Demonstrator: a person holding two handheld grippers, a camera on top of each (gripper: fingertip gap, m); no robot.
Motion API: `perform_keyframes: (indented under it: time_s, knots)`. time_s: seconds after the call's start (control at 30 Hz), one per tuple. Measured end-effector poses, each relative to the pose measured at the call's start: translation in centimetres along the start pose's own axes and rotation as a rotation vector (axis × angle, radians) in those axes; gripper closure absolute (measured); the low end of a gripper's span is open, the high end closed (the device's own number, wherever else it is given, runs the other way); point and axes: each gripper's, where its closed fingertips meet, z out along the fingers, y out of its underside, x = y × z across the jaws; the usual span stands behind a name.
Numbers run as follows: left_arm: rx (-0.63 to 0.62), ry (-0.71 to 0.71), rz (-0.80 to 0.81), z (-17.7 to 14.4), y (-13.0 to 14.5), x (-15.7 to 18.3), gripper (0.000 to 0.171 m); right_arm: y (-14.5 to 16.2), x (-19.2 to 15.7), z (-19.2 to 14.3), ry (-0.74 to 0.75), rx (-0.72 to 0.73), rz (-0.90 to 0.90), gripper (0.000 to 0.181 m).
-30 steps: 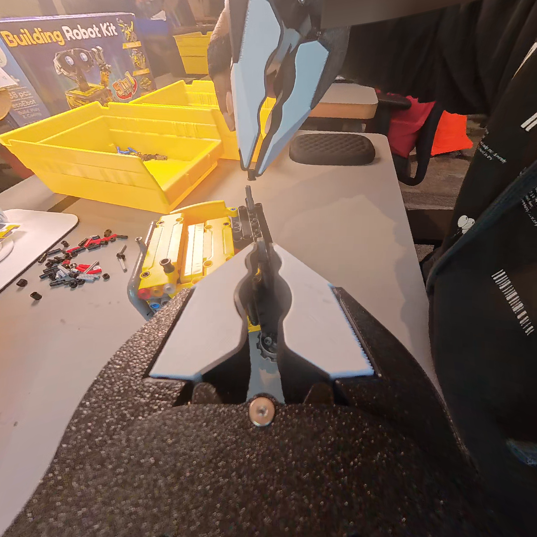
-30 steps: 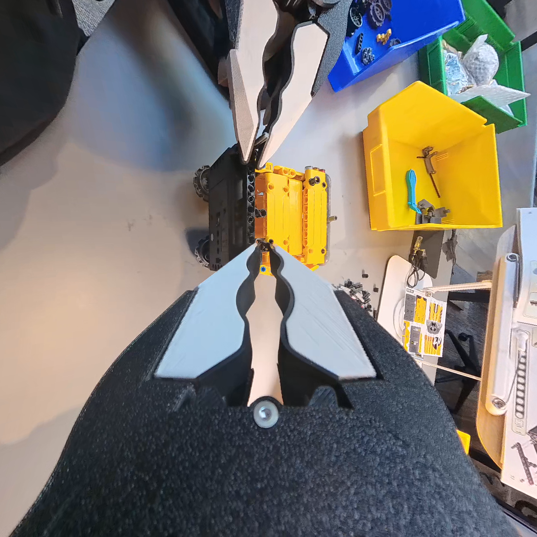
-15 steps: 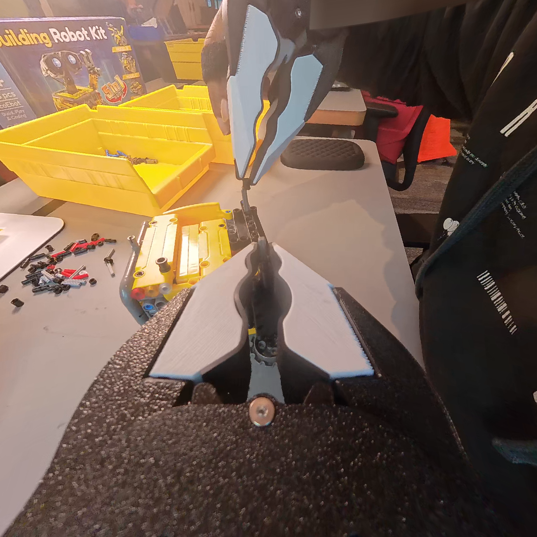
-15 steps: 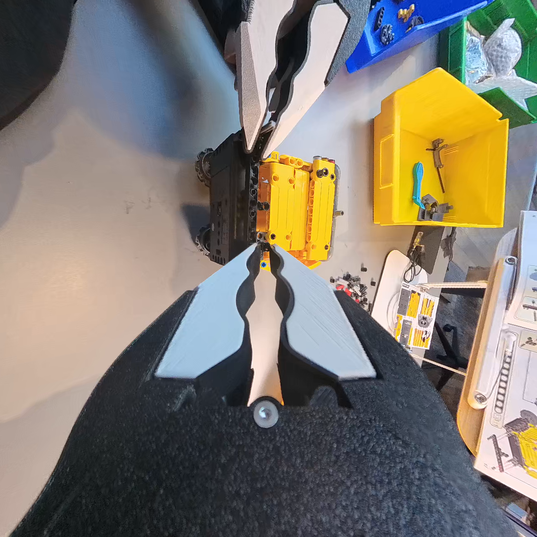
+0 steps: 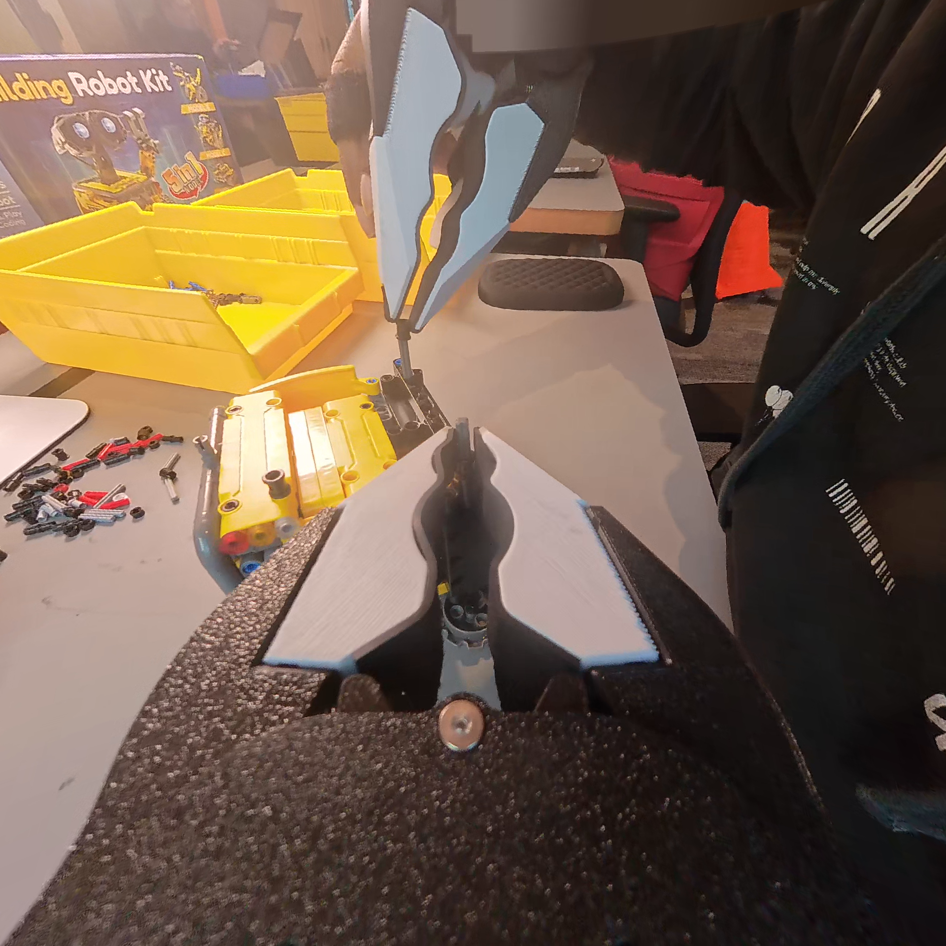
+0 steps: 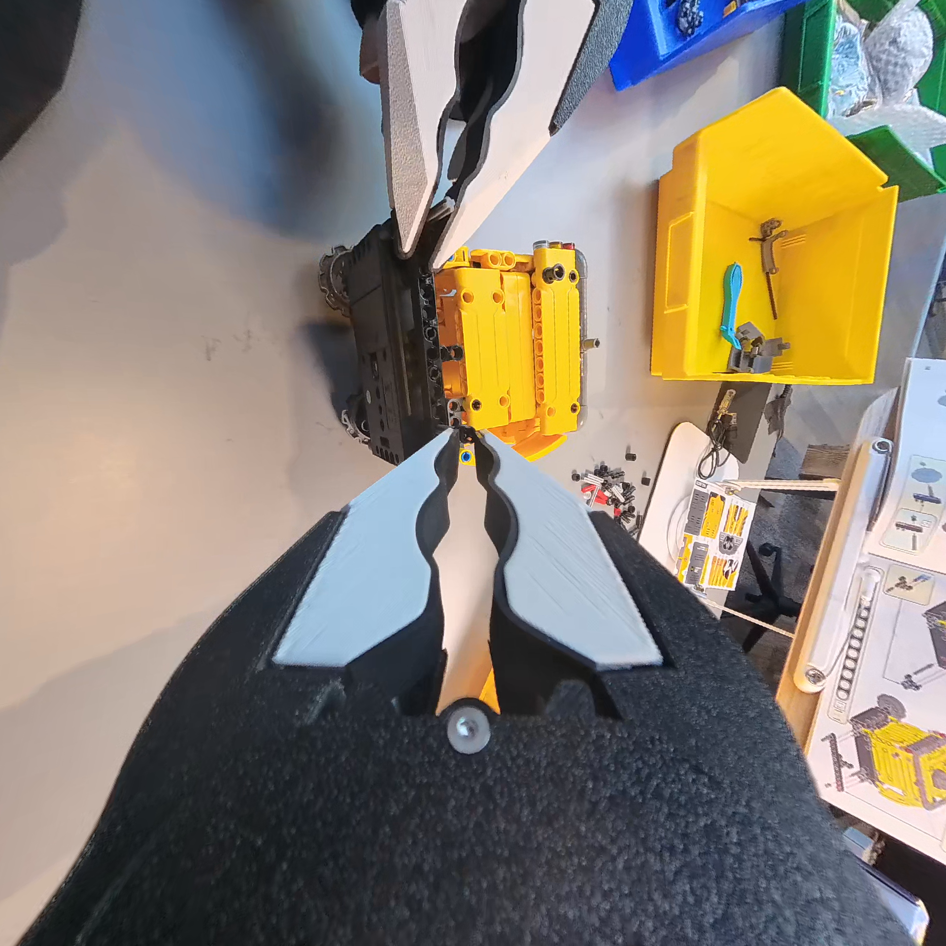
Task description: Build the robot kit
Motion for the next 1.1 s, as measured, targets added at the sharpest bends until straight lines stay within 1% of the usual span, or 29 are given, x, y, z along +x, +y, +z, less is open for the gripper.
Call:
perform_keyframes:
  time_s: [0.2, 0.53, 0.67, 0.7, 0.83, 1.1]
  knots:
    - [0.015, 0.005, -0.005, -0.07, -0.05, -0.07, 0.166, -0.01, 0.05, 0.04, 0.01, -0.01, -0.014, 0.176]
    - [0.021, 0.005, 0.0, -0.11, -0.07, -0.1, 0.168, 0.04, 0.14, 0.08, -0.007, 0.002, 0.02, 0.176]
    - [0.025, 0.004, 0.0, -0.19, -0.06, -0.17, 0.166, -0.18, 0.06, 0.12, -0.027, 0.024, 0.04, 0.176]
    - [0.025, 0.002, 0.001, -0.21, -0.07, -0.21, 0.169, -0.2, 0.07, 0.13, -0.033, 0.03, 0.048, 0.176]
    - [0.028, 0.001, 0.002, -0.25, -0.09, -0.28, 0.169, -0.17, 0.03, 0.1, -0.045, 0.032, 0.051, 0.176]
    - [0.041, 0.006, -0.004, -0.26, -0.05, -0.13, 0.168, -0.19, -0.17, 0.01, -0.033, 0.059, 0.093, 0.176]
